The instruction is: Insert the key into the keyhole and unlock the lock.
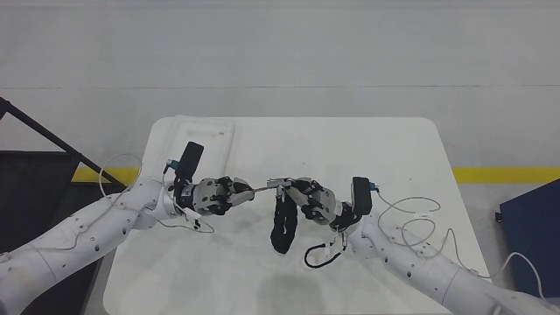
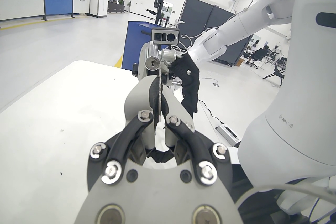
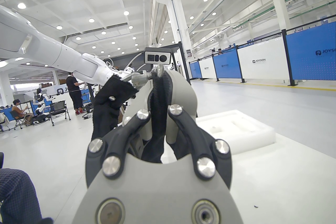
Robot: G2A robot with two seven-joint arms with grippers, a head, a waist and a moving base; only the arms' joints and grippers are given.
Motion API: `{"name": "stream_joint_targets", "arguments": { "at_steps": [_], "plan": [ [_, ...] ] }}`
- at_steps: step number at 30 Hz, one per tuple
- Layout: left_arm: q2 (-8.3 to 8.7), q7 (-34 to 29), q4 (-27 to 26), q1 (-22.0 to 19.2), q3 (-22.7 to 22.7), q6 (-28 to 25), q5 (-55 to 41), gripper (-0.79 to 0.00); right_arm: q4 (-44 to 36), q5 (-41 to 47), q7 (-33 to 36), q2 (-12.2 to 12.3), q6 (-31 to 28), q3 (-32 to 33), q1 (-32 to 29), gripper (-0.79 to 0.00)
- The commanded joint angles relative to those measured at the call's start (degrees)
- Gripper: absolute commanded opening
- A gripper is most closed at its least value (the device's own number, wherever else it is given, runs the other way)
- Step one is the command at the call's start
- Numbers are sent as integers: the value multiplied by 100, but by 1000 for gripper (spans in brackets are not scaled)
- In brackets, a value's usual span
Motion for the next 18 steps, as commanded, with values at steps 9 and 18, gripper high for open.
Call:
{"name": "stream_joint_targets", "arguments": {
  "at_steps": [9, 18],
  "plan": [
    [13, 0, 98, -11, 0, 0, 21, -785, 0, 0, 0, 0, 0, 0, 0, -785],
    [84, 0, 77, -47, 0, 0, 126, -785, -288, -300, 576, 81, 12, 468, -286, -785]
  ]
}}
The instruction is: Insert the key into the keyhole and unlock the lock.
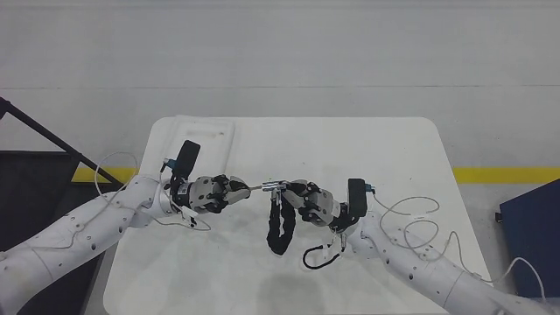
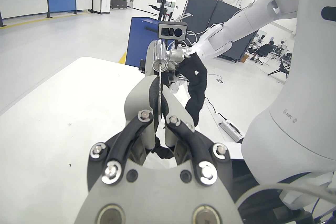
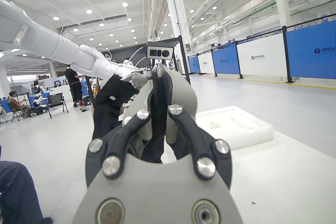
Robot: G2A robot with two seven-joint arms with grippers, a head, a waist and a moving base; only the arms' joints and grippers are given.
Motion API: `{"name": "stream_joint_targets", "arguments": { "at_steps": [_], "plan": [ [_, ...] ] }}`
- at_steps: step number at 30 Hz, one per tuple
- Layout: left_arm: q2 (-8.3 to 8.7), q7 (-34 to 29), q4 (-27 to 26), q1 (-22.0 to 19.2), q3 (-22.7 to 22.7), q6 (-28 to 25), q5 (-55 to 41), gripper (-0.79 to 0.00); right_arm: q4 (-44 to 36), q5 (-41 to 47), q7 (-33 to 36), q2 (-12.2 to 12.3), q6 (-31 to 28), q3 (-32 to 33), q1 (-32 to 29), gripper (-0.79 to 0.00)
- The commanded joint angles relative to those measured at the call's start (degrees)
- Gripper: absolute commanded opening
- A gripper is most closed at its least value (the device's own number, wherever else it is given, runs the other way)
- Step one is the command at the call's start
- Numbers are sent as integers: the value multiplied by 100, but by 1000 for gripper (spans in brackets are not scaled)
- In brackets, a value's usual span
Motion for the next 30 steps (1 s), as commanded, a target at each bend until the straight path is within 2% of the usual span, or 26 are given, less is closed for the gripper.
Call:
{"name": "stream_joint_targets", "arguments": {
  "at_steps": [1, 15, 30],
  "plan": [
    [19, 0, -19, -11, 0, 0, 45, -785, -52, -89, 66, 26, -49, 112, -74, -785],
    [107, 0, -77, -23, 0, 0, 347, -785, -349, -534, 378, 119, -379, 733, -505, -785],
    [175, 0, -174, -148, 0, 0, 555, -785, -353, -529, 382, 118, -381, 746, -514, -785]
  ]
}}
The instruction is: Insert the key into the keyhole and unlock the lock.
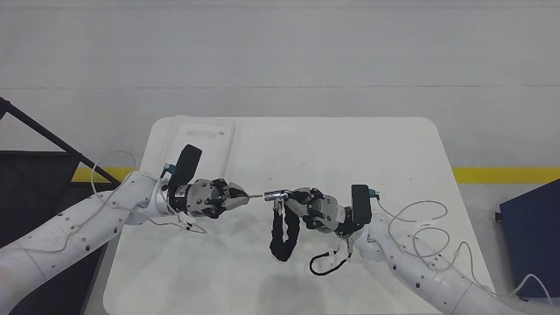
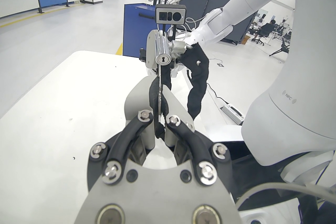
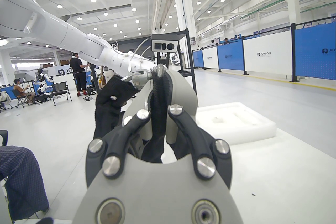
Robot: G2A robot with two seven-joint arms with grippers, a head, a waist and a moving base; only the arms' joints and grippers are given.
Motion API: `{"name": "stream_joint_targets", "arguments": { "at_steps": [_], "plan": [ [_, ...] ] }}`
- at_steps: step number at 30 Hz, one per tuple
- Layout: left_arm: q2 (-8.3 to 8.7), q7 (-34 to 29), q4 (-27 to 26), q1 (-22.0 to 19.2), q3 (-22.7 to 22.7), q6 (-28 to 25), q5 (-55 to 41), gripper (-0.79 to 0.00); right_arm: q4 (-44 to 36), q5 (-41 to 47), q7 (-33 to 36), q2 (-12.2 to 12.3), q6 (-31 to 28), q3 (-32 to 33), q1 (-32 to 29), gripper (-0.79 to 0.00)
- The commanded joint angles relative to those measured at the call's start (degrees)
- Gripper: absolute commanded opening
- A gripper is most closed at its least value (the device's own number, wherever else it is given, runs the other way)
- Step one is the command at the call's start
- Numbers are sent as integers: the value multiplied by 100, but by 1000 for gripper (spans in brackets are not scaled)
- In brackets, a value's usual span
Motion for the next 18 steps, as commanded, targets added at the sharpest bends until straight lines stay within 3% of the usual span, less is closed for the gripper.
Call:
{"name": "stream_joint_targets", "arguments": {
  "at_steps": [1, 18],
  "plan": [
    [16, 0, -28, -20, 0, 0, 9, -785, 0, 0, 0, 0, 0, 0, 0, -785],
    [-15, 0, -47, -42, 0, 0, 34, -785, 0, 0, 0, 0, 0, 0, 0, -785]
  ]
}}
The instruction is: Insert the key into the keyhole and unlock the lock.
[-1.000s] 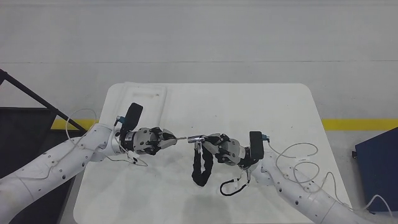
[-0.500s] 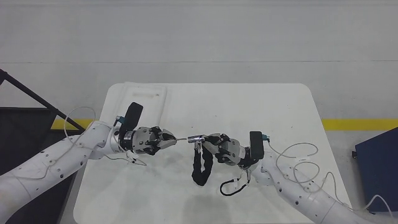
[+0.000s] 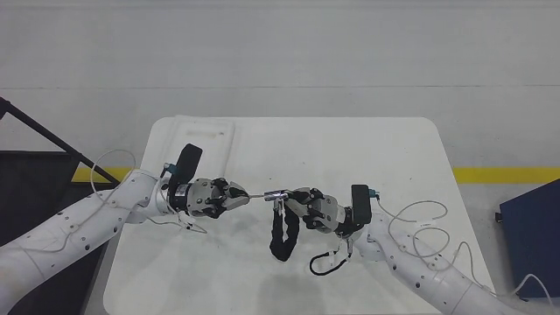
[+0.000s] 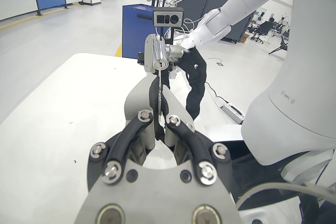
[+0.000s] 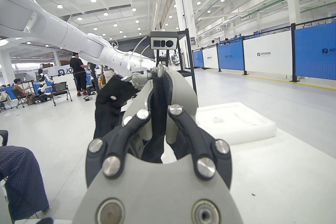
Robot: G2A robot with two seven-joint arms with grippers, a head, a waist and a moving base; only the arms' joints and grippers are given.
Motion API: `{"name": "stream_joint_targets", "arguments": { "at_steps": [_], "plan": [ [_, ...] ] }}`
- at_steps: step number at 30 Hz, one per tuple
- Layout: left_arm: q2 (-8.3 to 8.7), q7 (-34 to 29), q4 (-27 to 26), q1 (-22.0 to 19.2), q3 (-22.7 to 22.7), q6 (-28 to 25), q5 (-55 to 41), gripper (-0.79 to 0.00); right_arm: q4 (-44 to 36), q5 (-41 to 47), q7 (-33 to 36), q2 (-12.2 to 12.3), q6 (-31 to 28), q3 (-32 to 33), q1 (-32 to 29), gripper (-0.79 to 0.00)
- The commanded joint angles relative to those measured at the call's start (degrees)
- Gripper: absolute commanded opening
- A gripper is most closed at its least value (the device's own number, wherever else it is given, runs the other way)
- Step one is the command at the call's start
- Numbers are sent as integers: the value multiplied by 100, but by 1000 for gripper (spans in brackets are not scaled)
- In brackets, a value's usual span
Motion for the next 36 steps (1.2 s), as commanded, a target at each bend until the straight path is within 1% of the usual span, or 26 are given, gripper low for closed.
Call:
{"name": "stream_joint_targets", "arguments": {
  "at_steps": [1, 21, 27, 36],
  "plan": [
    [-15, 0, 4, -2, 0, 0, 7, -785, 0, 0, 0, 0, 0, 0, 0, -785],
    [-145, 0, 78, 19, 0, 0, 100, -785, 0, 0, 0, 0, 0, 0, 0, -785],
    [-130, 0, 59, 26, 0, 0, 144, -785, 0, 0, 0, 0, 0, 0, 0, -785],
    [-54, 0, 1, -14, 0, 0, 159, -785, 0, 0, 0, 0, 0, 0, 0, -785]
  ]
}}
